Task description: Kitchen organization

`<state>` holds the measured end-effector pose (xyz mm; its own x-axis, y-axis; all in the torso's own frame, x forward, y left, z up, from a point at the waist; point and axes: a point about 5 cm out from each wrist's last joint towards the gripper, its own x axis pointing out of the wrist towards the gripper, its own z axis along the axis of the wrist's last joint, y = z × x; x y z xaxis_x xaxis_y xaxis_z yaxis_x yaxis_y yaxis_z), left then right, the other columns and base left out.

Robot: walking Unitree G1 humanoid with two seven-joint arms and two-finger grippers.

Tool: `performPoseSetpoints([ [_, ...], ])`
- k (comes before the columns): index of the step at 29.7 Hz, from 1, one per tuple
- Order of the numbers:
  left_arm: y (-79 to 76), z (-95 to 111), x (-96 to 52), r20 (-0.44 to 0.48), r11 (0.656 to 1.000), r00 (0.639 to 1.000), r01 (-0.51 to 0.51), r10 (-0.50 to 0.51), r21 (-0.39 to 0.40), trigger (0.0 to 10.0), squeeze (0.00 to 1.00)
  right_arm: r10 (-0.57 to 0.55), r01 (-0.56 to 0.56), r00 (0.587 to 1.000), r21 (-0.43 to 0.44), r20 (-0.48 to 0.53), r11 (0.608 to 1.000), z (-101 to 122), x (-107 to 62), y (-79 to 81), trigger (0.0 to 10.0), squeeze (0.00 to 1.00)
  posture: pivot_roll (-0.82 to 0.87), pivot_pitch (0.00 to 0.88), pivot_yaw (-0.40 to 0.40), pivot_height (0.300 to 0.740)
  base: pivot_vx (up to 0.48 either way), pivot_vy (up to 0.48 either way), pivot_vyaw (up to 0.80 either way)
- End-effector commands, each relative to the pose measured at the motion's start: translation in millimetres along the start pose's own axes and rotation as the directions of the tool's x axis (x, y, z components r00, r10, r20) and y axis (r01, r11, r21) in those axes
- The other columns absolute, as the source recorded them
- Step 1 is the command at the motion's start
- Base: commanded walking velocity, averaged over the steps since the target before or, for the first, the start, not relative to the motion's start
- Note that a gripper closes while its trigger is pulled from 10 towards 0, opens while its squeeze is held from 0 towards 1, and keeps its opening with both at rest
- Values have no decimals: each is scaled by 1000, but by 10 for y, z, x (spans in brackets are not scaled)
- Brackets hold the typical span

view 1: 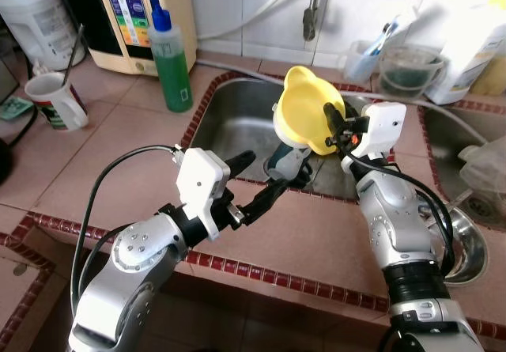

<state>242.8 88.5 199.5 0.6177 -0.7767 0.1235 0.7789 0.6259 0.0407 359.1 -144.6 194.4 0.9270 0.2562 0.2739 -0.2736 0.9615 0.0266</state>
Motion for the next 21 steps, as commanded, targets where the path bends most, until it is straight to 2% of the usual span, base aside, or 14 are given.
performPoseSetpoints([
  [1, -62, 57, -20, 0, 1000, 1000, 18, -18, -1, 10000, 0, 15, -15, 1000, 28, -2, 1000, 28, 50, 13, 10000, 0, -18, 235, 14, 740, 0, 0, 0],
  [10, -92, 122, -48, -24, 999, 999, 44, -44, -6, 10000, 0, 51, -46, 998, 128, -37, 991, 45, 168, 93, 10000, 0, -10, 286, 27, 740, 0, 0, 0],
  [12, -97, 131, -46, -27, 999, 999, 45, -45, -7, 10000, 0, 53, -46, 998, 147, -45, 988, 44, 177, 102, 10000, 0, -10, 287, 26, 740, 0, 0, 0],
  [15, -103, 147, -40, -28, 999, 998, 48, -48, -8, 10000, 0, 58, -36, 994, 222, -93, 974, 5, 184, 132, 10000, 0, -8, 292, 27, 740, 0, 0, 0],
  [21, -97, 161, -37, -28, 999, 999, 40, -40, -8, 10000, 0, 52, -16, 990, 264, -131, 964, -19, 171, 145, 10000, 0, -7, 290, 23, 740, 0, 0, 0],
])
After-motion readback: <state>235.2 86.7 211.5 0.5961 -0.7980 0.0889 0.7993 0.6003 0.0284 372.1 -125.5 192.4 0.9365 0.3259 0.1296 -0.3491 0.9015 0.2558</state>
